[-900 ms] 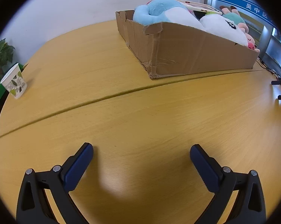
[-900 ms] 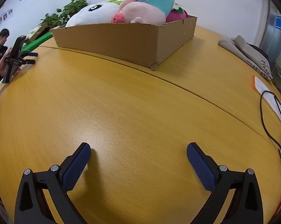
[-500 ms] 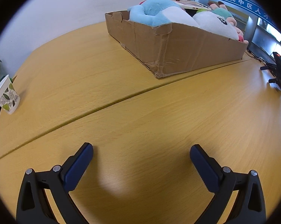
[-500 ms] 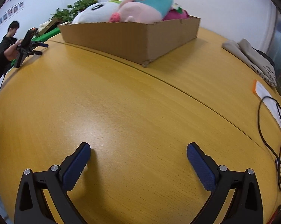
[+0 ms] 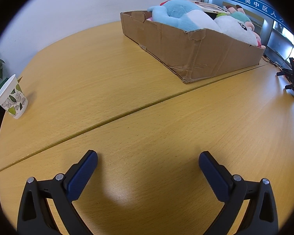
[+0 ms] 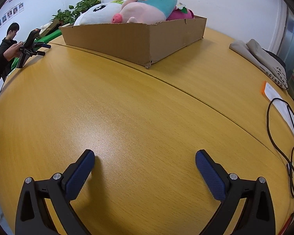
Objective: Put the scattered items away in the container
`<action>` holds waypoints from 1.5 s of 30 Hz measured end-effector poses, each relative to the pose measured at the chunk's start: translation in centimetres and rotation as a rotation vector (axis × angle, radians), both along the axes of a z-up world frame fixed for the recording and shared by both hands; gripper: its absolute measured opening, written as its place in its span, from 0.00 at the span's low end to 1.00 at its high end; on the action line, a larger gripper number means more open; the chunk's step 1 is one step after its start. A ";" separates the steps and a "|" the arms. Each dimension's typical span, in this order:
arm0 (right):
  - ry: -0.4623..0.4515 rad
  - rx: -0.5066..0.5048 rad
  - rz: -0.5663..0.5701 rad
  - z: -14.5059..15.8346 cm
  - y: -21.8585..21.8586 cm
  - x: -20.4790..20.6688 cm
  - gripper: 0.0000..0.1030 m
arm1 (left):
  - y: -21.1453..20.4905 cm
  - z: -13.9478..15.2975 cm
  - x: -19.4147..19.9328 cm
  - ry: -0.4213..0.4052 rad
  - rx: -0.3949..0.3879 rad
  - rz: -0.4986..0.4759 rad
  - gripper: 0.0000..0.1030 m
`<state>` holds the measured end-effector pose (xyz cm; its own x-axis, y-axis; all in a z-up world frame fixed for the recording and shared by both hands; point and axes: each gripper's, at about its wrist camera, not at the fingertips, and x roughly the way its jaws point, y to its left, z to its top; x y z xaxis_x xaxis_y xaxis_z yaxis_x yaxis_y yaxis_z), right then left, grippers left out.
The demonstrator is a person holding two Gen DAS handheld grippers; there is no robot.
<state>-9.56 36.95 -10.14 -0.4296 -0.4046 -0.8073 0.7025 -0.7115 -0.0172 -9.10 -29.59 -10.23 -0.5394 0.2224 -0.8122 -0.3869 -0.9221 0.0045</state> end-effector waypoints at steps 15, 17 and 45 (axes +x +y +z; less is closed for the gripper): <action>0.001 0.000 0.000 0.0 0.1 0.1 1.00 | -0.3 -0.1 0.1 0.000 0.001 0.002 1.00; 0.001 0.000 0.000 0.0 0.1 0.1 1.00 | -0.3 -0.1 0.2 0.000 0.001 0.002 1.00; 0.001 0.000 0.002 0.0 0.0 0.1 1.00 | -0.5 -0.1 0.2 0.001 0.002 0.005 1.00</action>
